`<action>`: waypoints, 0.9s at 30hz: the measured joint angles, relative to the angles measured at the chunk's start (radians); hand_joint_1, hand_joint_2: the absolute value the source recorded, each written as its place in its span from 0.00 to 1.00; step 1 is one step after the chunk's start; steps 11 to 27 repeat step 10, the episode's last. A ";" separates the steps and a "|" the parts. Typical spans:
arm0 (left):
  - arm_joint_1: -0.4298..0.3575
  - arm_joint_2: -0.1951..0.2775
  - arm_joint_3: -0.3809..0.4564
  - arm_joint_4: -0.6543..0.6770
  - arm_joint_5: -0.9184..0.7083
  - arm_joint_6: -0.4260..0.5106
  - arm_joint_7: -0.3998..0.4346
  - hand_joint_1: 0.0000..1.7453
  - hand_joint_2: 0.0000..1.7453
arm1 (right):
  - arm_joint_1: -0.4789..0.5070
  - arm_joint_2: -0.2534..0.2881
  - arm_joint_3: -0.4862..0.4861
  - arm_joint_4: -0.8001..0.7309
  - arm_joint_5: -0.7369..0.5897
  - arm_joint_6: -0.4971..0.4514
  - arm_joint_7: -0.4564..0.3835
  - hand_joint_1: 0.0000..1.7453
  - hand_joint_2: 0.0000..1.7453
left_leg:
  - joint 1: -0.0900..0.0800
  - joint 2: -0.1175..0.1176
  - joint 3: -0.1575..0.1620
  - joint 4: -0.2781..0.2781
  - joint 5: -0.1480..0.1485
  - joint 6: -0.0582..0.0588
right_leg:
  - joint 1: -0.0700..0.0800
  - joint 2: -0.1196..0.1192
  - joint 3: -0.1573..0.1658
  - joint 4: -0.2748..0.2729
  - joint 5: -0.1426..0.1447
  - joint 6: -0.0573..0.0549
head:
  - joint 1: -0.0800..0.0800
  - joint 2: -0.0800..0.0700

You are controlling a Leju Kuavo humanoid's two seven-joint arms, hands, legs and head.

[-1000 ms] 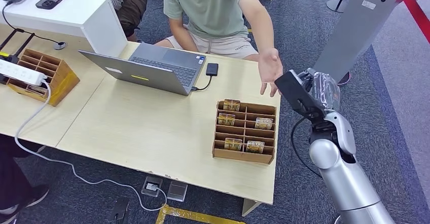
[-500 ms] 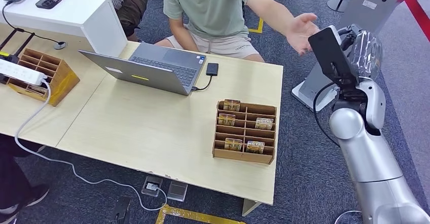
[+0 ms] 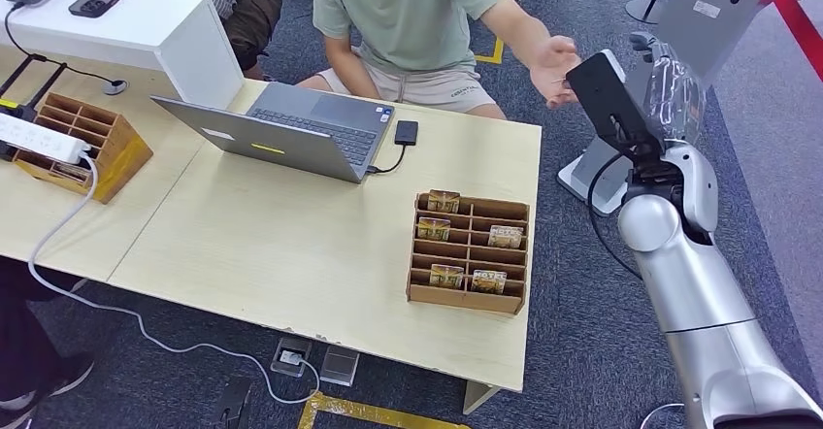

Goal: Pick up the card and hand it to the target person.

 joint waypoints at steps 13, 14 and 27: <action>0.000 0.000 -0.006 0.000 0.000 0.004 0.000 0.00 0.00 | 0.002 0.015 0.011 0.040 -0.017 -0.023 -0.026 0.00 1.00 | 0.000 0.000 0.000 0.000 0.000 0.000 | 0.000 0.000 0.000 0.000 0.000 0.000 | 0.000 0.000; 0.000 0.000 -0.006 0.000 0.000 0.004 0.000 0.00 0.00 | 0.002 0.015 0.011 0.040 -0.017 -0.023 -0.026 0.00 1.00 | 0.000 0.000 0.000 0.000 0.000 0.000 | 0.000 0.000 0.000 0.000 0.000 0.000 | 0.000 0.000; 0.000 0.000 -0.006 0.000 0.000 0.004 0.000 0.00 0.00 | 0.002 0.015 0.011 0.040 -0.017 -0.023 -0.026 0.00 1.00 | 0.000 0.000 0.000 0.000 0.000 0.000 | 0.000 0.000 0.000 0.000 0.000 0.000 | 0.000 0.000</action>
